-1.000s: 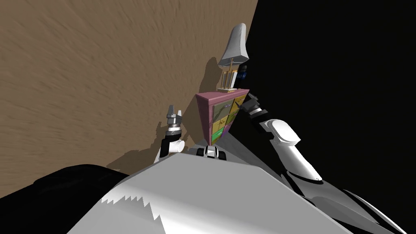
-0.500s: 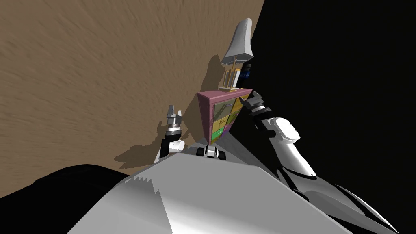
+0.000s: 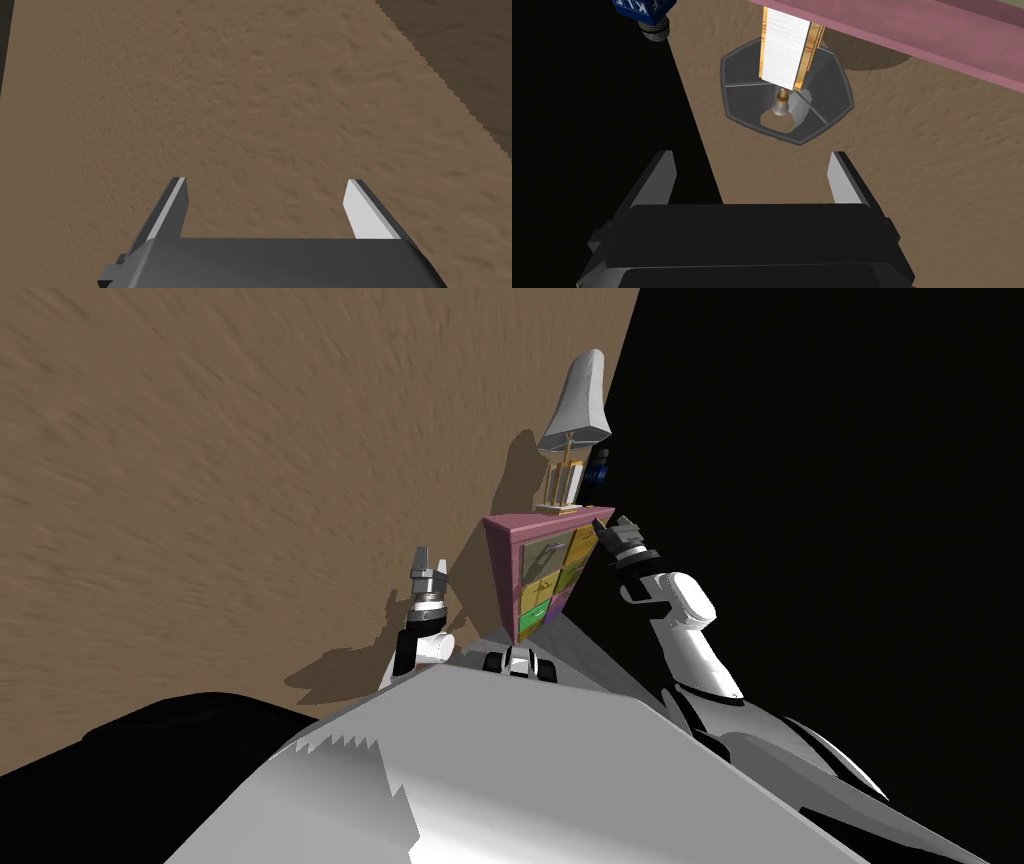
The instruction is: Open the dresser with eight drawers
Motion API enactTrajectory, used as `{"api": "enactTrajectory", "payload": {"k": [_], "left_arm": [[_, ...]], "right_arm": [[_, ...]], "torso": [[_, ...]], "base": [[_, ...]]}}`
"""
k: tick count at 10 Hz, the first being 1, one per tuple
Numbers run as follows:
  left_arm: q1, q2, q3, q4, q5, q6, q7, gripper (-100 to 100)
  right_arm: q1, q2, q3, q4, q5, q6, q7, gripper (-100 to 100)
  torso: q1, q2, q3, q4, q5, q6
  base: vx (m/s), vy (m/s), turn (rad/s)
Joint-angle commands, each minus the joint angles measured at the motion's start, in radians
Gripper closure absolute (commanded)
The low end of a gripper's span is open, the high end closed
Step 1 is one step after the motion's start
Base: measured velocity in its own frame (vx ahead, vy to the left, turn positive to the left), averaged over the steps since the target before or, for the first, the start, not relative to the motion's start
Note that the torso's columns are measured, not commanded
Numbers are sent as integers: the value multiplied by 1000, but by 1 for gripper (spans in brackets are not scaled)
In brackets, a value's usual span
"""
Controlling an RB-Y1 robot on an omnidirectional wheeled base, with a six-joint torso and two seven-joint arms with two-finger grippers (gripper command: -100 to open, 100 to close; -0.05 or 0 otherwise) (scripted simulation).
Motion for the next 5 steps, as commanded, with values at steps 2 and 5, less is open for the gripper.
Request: {"api": "enactTrajectory", "payload": {"k": [2, 5], "left_arm": [[0, 0, 0, 0, 0, 0, 0, 0], [0, 0, 0, 0, 0, 0, 0, 0]], "right_arm": [[-53, 51, -45, 60, -110, 39, -71, -100], [-127, 93, -45, 128, -201, 39, -153, -100]], "torso": [[-2, 2, 1, 1, -1, 0], [-1, 1, 1, 1, -1, 1]], "base": [[-52, -53, 138], [-77, -96, 39]]}}
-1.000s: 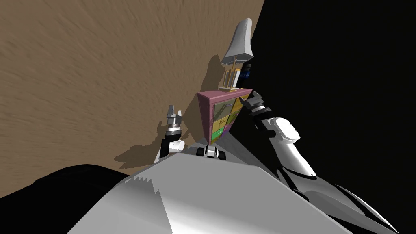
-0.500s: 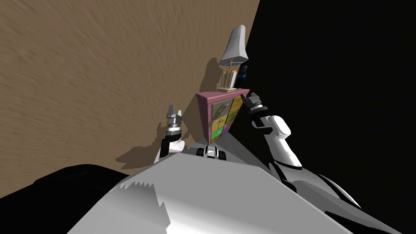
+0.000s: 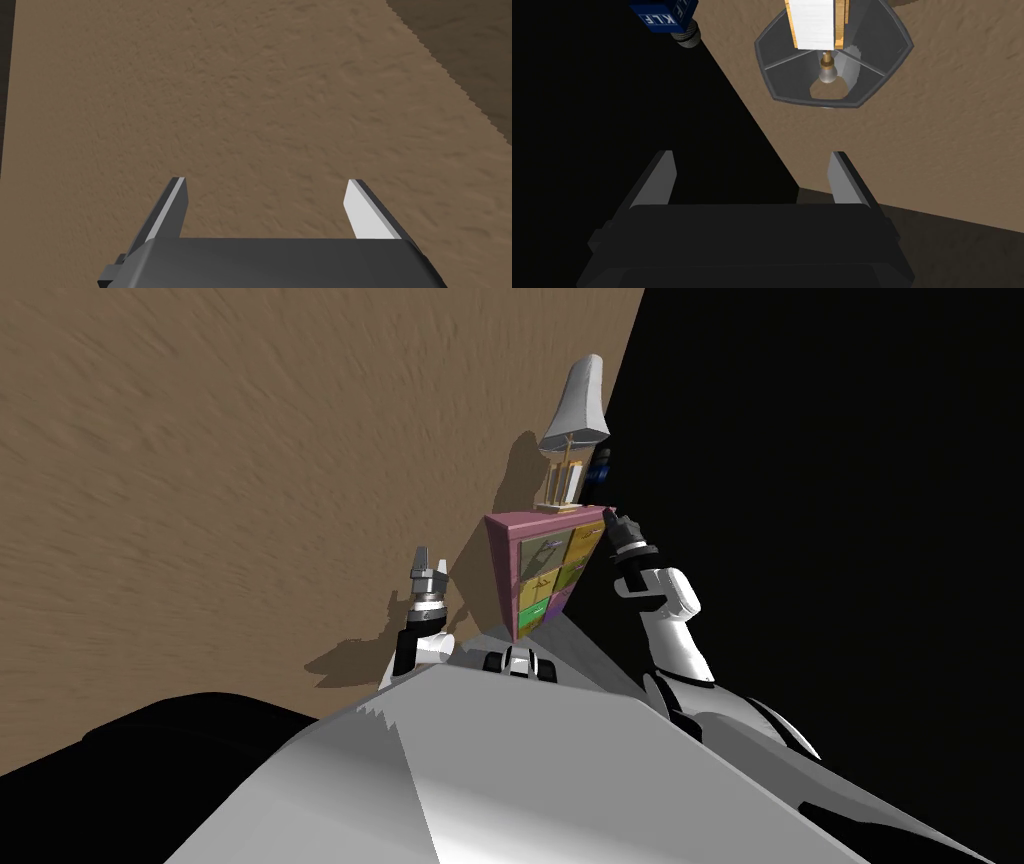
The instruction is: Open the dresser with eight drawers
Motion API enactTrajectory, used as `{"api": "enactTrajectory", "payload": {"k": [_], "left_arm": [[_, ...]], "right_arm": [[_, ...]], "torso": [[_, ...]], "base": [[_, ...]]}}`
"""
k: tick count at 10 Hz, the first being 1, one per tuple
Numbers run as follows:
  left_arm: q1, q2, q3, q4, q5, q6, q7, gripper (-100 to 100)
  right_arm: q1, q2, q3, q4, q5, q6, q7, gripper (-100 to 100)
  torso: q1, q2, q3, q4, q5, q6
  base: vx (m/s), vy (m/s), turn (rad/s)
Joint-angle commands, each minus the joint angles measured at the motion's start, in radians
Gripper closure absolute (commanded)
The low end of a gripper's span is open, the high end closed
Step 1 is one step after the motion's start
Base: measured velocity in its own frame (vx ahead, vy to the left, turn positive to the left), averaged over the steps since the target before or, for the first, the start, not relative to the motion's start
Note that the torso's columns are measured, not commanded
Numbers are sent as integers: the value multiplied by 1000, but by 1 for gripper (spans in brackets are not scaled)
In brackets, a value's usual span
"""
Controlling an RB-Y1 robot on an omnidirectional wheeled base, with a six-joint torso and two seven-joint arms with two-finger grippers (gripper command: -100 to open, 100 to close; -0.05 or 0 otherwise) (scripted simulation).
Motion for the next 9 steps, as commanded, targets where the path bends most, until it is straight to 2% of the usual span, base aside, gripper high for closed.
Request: {"api": "enactTrajectory", "payload": {"k": [1, 3, 5, 6, 7, 9], "left_arm": [[0, 0, 0, 0, 0, 0, 0, 0], [0, 0, 0, 0, 0, 0, 0, 0], [0, 0, 0, 0, 0, 0, 0, 0], [0, 0, 0, 0, 0, 0, 0, 0], [0, 0, 0, 0, 0, 0, 0, 0], [0, 0, 0, 0, 0, 0, 0, 0]], "right_arm": [[-50, 13, -3, 82, -80, -3, -78, -100], [-50, 13, -3, 93, -140, -3, -135, -100], [-50, 13, -3, 93, -201, -3, -151, -100], [-50, 13, -3, 93, -211, -3, -151, -100], [-71, -13, 7, 95, -205, 27, -164, -100], [-92, -39, 18, 96, -209, 57, -177, -100]], "torso": [[4, -4, -3, -1, 1, -1], [4, -4, -3, -1, 2, -1], [1, 0, 0, 0, 0, -1], [0, 1, 0, 0, 0, -1], [0, 1, 0, 0, 0, -1], [1, -2, -1, -1, 0, -1]], "base": [[-2, -11, 4], [11, 11, 3], [8, 8, 0], [0, 0, 0], [24, -1, 62], [37, -5, 67]]}}
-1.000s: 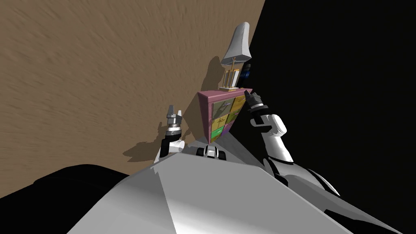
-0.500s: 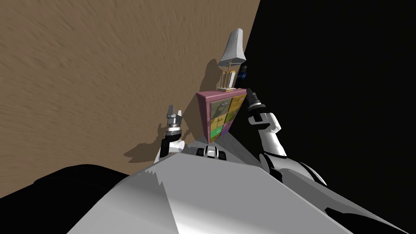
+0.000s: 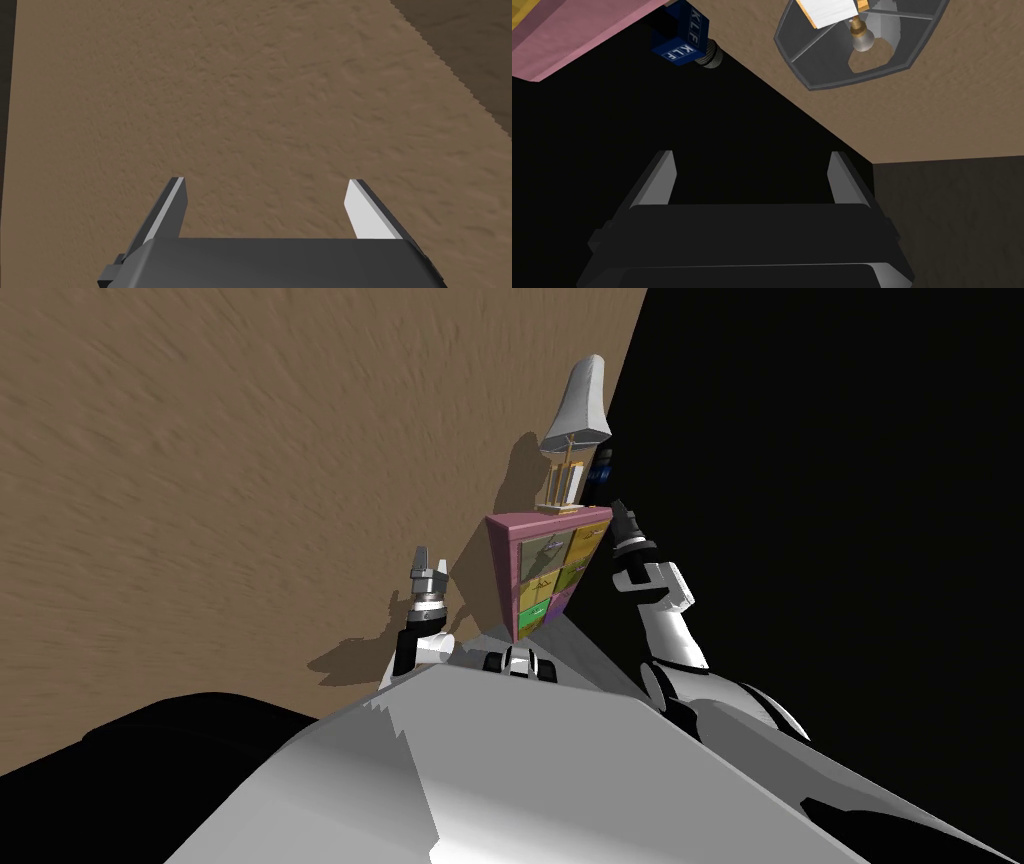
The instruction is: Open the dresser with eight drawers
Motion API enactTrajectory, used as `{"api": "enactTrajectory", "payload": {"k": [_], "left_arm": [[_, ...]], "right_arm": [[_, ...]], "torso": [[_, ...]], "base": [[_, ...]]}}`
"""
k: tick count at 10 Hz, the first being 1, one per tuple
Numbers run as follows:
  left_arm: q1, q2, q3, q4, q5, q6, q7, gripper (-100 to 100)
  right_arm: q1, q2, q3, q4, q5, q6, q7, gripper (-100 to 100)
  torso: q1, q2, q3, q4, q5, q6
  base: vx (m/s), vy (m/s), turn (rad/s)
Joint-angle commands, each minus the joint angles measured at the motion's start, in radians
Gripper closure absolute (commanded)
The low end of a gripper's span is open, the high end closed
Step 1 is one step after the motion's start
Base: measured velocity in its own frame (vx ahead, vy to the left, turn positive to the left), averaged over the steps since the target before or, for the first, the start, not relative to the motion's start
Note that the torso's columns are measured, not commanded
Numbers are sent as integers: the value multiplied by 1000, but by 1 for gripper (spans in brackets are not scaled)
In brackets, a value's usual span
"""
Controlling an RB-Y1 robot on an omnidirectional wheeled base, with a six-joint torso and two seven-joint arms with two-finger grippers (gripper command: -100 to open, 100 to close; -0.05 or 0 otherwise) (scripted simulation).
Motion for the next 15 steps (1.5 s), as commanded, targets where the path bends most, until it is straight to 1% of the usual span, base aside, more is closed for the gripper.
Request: {"api": "enactTrajectory", "payload": {"k": [1, 2, 3, 4, 5, 9, 15], "left_arm": [[0, 0, 0, 0, 0, 0, 0, 0], [0, 0, 0, 0, 0, 0, 0, 0], [0, 0, 0, 0, 0, 0, 0, 0], [0, 0, 0, 0, 0, 0, 0, 0], [0, 0, 0, 0, 0, 0, 0, 0], [0, 0, 0, 0, 0, 0, 0, 0], [0, 0, 0, 0, 0, 0, 0, 0]], "right_arm": [[-11, -13, 5, 1, -1, 15, -6, -100], [12, 10, -4, -4, 1, -11, 4, 100], [17, 15, -6, -5, 2, -17, 7, 100], [19, 9, -4, -15, 1, -4, 2, 100], [33, -7, 4, -28, 33, 0, 27, -100], [63, -47, 25, -59, 109, 18, 85, -100], [126, -135, 70, -134, 275, 56, 206, -100]], "torso": [[0, 0, 0, 0, 0, 0], [0, 2, 1, 0, 0, 0], [0, 4, 3, 1, 0, 1], [0, 5, 3, 2, 0, 0], [0, 2, 1, 1, 0, 0], [0, 1, 1, 0, 0, 0], [0, 1, 1, 0, 0, 0]], "base": [[18, -5, 11], [-20, 5, -87], [-35, 8, -70], [-16, 3, -9], [-6, 11, 35], [-2, 19, 28], [-4, 25, 39]]}}
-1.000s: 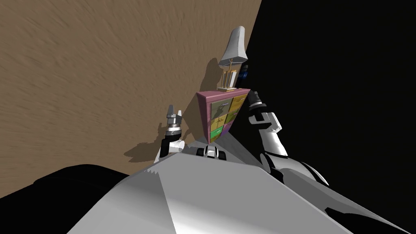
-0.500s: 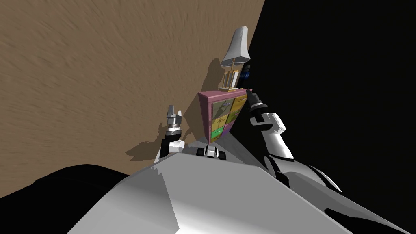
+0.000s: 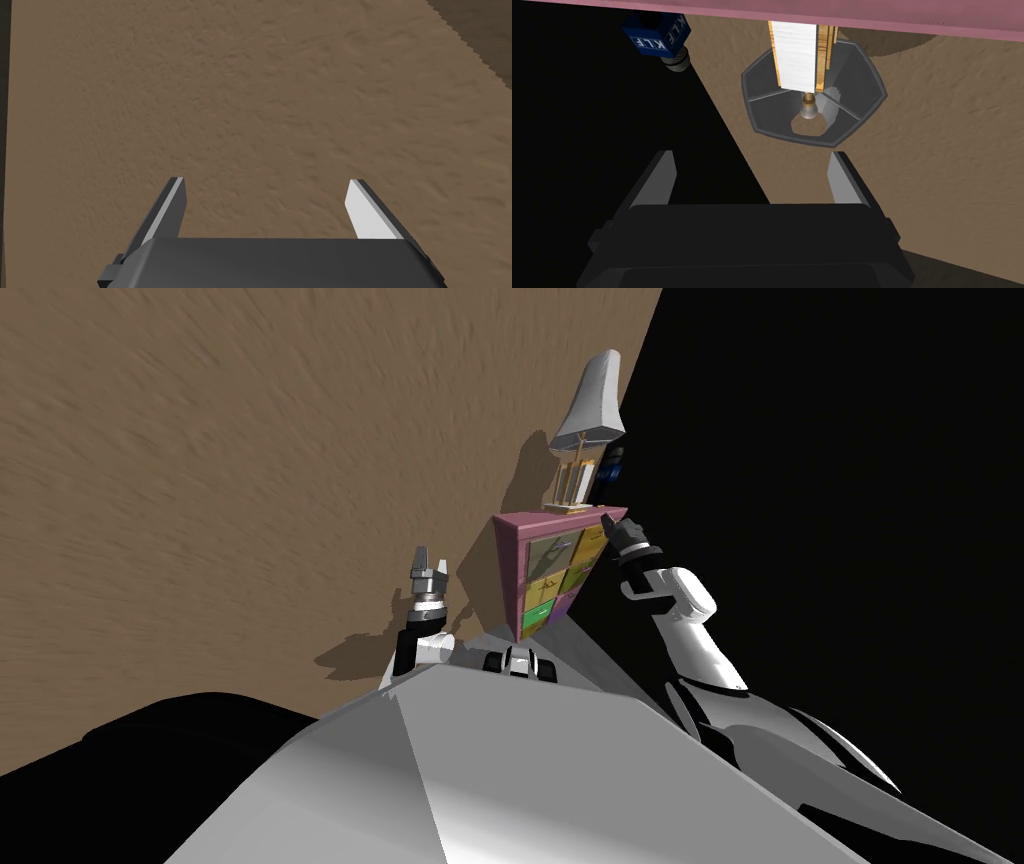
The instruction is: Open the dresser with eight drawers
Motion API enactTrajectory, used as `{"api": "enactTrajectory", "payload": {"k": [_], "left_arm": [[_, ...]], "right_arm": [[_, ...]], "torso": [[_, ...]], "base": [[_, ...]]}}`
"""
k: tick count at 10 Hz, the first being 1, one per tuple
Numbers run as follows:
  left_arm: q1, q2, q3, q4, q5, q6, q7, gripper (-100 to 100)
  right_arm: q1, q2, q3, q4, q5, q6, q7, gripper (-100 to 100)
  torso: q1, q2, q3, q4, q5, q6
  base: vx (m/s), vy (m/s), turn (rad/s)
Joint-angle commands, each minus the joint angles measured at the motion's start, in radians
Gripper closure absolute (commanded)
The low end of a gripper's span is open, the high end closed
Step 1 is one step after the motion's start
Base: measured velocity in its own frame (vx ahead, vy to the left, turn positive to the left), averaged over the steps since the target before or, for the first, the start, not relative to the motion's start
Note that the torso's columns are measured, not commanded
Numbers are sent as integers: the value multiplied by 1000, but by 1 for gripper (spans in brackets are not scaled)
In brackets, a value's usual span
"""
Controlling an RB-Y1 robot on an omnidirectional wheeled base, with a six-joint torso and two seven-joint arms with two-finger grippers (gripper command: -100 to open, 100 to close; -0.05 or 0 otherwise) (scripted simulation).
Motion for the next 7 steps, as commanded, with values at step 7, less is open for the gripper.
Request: {"api": "enactTrajectory", "payload": {"k": [7], "left_arm": [[0, 0, 0, 0, 0, 0, 0, 0]], "right_arm": [[99, -139, 70, -120, 259, 61, 194, -100]], "torso": [[0, 0, 0, 0, 0, 0]], "base": [[-4, 28, 44]]}}
